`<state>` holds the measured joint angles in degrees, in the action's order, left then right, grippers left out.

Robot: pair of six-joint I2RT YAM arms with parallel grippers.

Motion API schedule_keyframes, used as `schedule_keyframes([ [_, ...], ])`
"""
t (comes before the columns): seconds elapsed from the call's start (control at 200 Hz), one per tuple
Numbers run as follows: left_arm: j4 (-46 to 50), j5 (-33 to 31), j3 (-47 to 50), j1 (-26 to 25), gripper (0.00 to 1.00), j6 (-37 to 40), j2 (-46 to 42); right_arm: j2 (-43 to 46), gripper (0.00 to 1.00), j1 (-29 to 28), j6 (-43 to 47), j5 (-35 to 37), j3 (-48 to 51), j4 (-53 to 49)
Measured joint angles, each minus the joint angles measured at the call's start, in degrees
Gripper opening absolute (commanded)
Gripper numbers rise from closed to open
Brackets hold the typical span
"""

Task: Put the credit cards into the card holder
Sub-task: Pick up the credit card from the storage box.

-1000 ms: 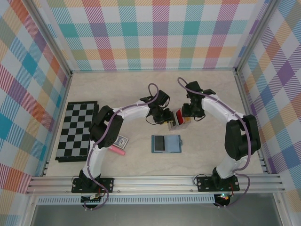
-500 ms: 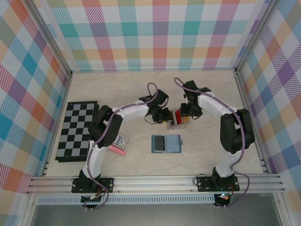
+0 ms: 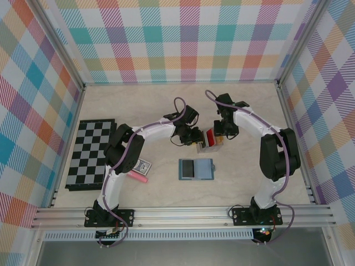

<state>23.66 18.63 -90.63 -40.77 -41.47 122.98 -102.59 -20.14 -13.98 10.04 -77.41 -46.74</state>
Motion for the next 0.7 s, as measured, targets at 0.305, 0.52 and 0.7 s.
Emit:
schedule_keyframes([
  [0.305,-0.09,0.04,0.31,0.04,0.27,0.00,-0.20,0.00,0.34,-0.96,1.18,1.53,-1.44,-1.22],
  [0.52,-0.17,0.24,0.39,0.07,0.27,0.00,-0.24,0.00,0.27,-1.33,1.25,2.05,-1.90,-1.60],
  [0.7,-0.20,0.28,0.39,0.07,0.27,0.00,-0.24,0.00,0.23,-1.68,1.25,2.62,-2.29,-1.99],
])
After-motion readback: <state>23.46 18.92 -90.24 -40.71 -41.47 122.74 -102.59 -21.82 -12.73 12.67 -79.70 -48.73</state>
